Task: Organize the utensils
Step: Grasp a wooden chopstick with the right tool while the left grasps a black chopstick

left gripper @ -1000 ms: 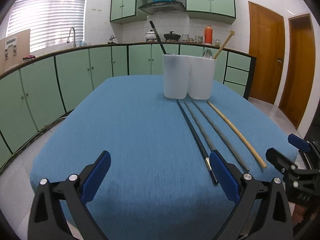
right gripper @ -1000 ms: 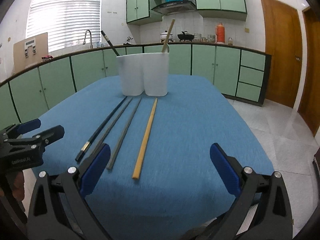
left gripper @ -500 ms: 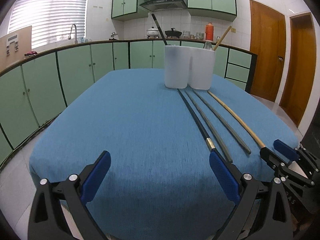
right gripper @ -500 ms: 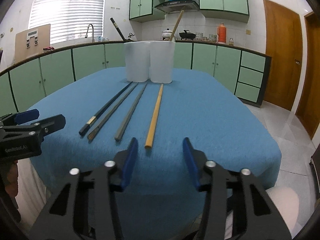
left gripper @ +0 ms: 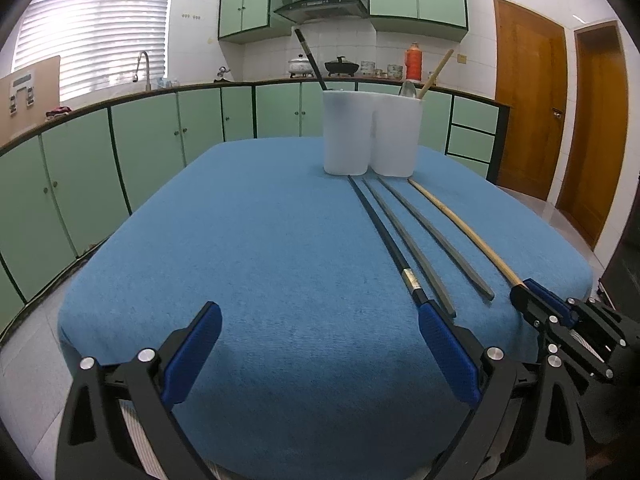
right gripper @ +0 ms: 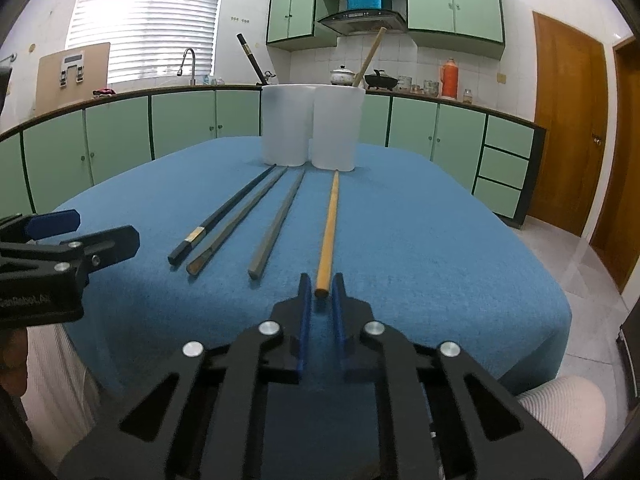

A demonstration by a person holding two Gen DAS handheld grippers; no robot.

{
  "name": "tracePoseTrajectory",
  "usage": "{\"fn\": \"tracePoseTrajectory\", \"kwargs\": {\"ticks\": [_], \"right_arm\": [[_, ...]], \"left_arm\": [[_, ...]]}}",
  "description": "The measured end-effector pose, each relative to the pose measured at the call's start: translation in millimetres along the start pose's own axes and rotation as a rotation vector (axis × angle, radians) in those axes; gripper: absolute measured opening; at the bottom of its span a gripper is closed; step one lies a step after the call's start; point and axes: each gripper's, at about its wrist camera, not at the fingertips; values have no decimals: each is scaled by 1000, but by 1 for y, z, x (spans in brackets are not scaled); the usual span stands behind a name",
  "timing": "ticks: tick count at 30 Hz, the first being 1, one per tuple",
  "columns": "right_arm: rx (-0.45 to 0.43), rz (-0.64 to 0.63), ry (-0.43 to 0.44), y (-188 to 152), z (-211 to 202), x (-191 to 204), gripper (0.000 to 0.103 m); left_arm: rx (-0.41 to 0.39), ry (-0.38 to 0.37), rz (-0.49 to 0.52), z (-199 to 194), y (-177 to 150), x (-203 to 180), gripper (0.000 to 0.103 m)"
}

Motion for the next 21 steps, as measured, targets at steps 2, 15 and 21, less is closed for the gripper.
{"fn": "tracePoseTrajectory", "kwargs": {"ticks": [2, 15, 21], "right_arm": [[0, 6, -1, 0, 0, -1, 7], [-3, 36, -19, -3, -5, -11, 6], [1, 51, -8, -4, -5, -14, 6]], "left_arm": [[-2, -2, -1, -1, -2, 0, 97], [33, -53, 32, 8, -5, -20, 69], [48, -63, 60, 14, -8, -31, 60]]}}
Point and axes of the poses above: each gripper's, at about its wrist camera, not at the fingertips, and z roughly the way its jaws point, x to its left, y to its top, and after that the axes turned 5 degrees about -x, right-handed
